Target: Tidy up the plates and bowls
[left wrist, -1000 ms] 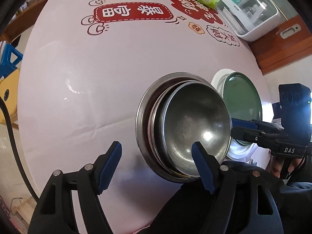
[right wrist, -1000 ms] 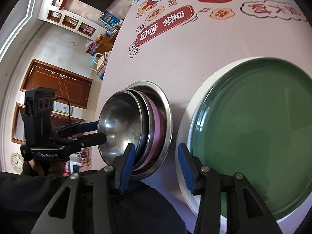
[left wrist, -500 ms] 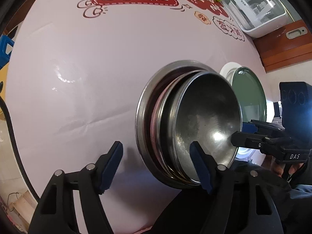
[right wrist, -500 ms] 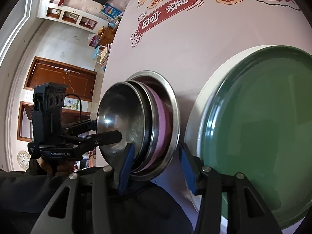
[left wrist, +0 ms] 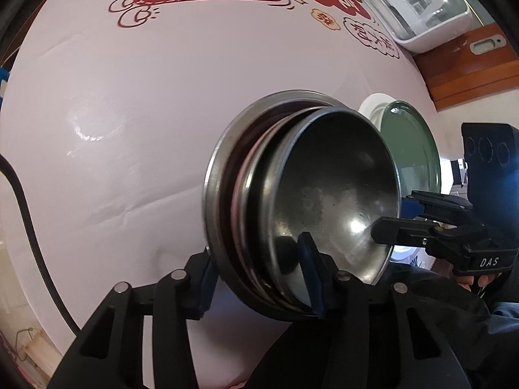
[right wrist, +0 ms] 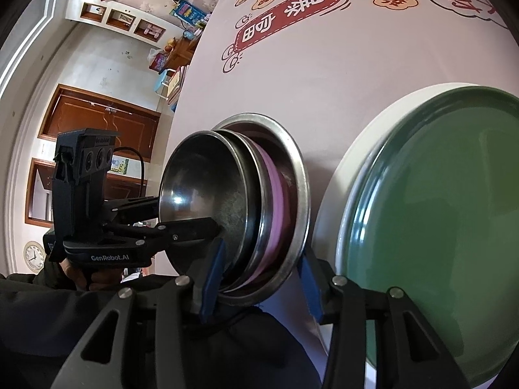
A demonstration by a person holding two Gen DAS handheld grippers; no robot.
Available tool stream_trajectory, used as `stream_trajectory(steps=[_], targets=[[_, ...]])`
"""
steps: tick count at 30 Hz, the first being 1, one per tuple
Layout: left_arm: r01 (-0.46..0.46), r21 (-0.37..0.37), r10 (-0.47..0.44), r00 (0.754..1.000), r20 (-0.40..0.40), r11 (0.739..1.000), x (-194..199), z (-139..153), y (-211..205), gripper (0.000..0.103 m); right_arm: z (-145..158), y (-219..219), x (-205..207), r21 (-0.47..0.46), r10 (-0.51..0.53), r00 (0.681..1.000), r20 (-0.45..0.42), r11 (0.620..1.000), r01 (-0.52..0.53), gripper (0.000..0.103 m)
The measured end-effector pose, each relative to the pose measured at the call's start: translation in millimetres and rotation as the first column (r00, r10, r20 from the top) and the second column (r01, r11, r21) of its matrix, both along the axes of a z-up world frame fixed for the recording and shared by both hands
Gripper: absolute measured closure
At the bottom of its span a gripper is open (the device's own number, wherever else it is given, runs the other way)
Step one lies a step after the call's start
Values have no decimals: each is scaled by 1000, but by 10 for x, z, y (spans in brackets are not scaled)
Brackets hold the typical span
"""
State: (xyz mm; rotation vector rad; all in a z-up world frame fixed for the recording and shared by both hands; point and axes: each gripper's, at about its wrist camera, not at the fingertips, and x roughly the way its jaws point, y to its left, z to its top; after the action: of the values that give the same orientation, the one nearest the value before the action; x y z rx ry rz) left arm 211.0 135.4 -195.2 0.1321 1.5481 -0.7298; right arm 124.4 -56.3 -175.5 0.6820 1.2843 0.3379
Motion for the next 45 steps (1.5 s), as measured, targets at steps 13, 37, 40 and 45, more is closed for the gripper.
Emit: stream_trajectory(steps=[13, 37, 40, 45], targets=[[-13, -36, 16, 996, 92, 999, -18, 218, 5, 58, 231, 15, -100, -61, 5, 992, 126, 998, 3, 63], [285, -182, -235, 938, 254, 941, -196, 649, -1256, 59, 699, -824, -1081, -40, -501, 801, 329, 839, 542, 63], [337, -180, -289, 925, 248, 924, -268, 614, -1462, 59, 680, -899, -1248, -40, -567, 760, 319, 793, 608, 63], [402, -162, -361, 903, 233, 901, -406, 516, -1735, 58, 600, -1011, -1482, -44, -662, 695, 281, 715, 698, 63]])
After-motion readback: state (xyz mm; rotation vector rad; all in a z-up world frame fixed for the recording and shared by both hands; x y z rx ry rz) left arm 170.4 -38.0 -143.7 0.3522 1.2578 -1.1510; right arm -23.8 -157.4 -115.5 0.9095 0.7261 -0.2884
